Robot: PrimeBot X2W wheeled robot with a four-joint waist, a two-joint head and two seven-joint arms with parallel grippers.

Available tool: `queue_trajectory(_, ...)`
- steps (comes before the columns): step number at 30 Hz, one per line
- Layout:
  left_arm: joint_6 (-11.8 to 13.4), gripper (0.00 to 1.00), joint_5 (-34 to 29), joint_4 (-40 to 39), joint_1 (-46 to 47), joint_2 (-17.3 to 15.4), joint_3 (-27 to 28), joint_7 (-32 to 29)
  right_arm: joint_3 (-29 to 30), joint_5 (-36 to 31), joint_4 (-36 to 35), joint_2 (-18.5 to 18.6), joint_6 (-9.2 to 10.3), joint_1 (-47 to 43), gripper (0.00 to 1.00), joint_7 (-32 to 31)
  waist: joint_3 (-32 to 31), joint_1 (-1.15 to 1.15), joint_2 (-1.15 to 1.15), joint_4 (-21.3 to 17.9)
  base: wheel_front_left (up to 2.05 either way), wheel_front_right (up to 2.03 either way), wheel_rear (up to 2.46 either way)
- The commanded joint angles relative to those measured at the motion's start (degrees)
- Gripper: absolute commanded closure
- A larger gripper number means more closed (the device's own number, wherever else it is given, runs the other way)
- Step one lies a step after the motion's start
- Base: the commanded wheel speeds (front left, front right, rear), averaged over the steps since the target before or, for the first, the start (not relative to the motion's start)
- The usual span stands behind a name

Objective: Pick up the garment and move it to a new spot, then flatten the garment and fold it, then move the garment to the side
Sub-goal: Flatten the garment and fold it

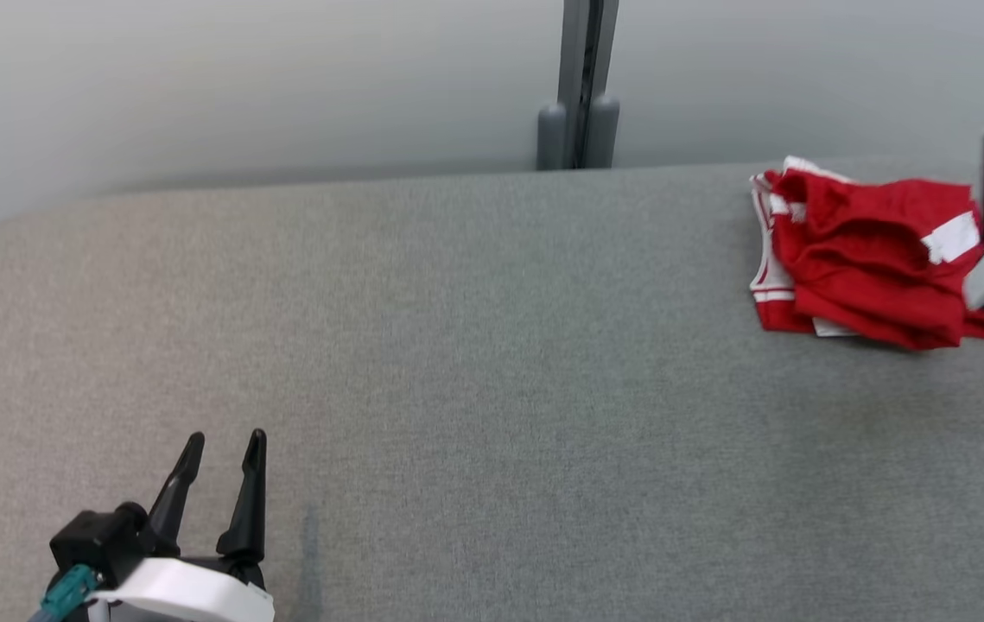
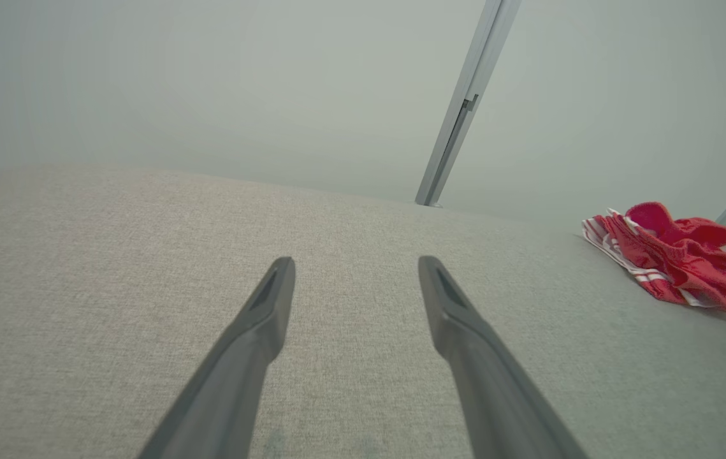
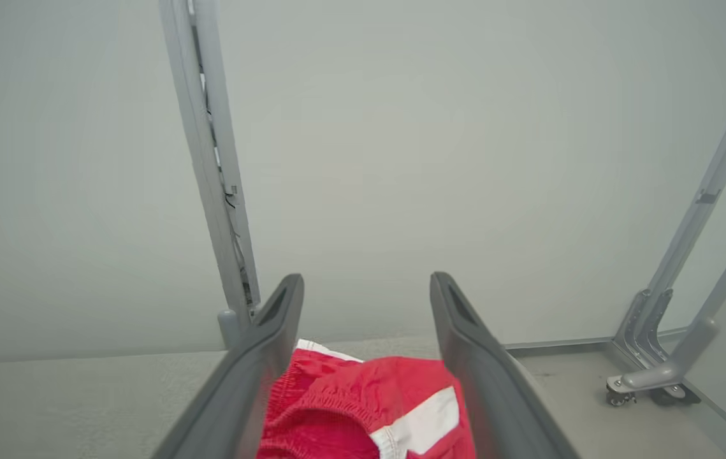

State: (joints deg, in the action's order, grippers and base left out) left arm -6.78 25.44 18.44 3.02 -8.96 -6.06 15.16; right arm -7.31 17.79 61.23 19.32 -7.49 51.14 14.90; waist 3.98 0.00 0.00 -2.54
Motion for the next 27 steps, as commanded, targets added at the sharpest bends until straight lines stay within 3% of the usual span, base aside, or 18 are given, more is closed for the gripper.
queue_trajectory(1, 0.3, 0.00, -0.4, -0.1, -0.9, 0.2, 0.5, 0.0, 0.2, -0.4, -1.7, -0.1, -0.03, -1.7, 0.00, 0.3, -3.9, 0.00, 0.00, -1.2, 0.00, 0.00, 0.00)
queue_trajectory(10, 0.8, 0.00, -1.6, -3.5, -3.3, 2.0, 3.8, 0.0, -1.2, 1.6, -18.9, -1.5, -0.03, -14.9, 0.00, 0.2, -7.7, 0.00, 0.00, -2.1, 0.00, 0.00, 0.00)
queue_trajectory(18, 0.2, 0.00, -0.2, -4.8, -4.9, 3.0, 5.9, 0.0, -2.4, 7.4, -35.1, -3.1, -0.02, -31.4, 0.00, -2.4, -9.1, 0.00, 0.00, -2.1, 0.00, 0.00, 0.00)
queue_trajectory(27, -0.3, 0.00, -2.0, -5.5, -6.1, 3.5, 7.5, 0.0, -0.3, 7.5, -43.7, -6.0, -0.03, -44.8, 0.00, -0.9, -9.4, 0.00, 0.00, -1.5, 0.00, 0.00, 0.00)
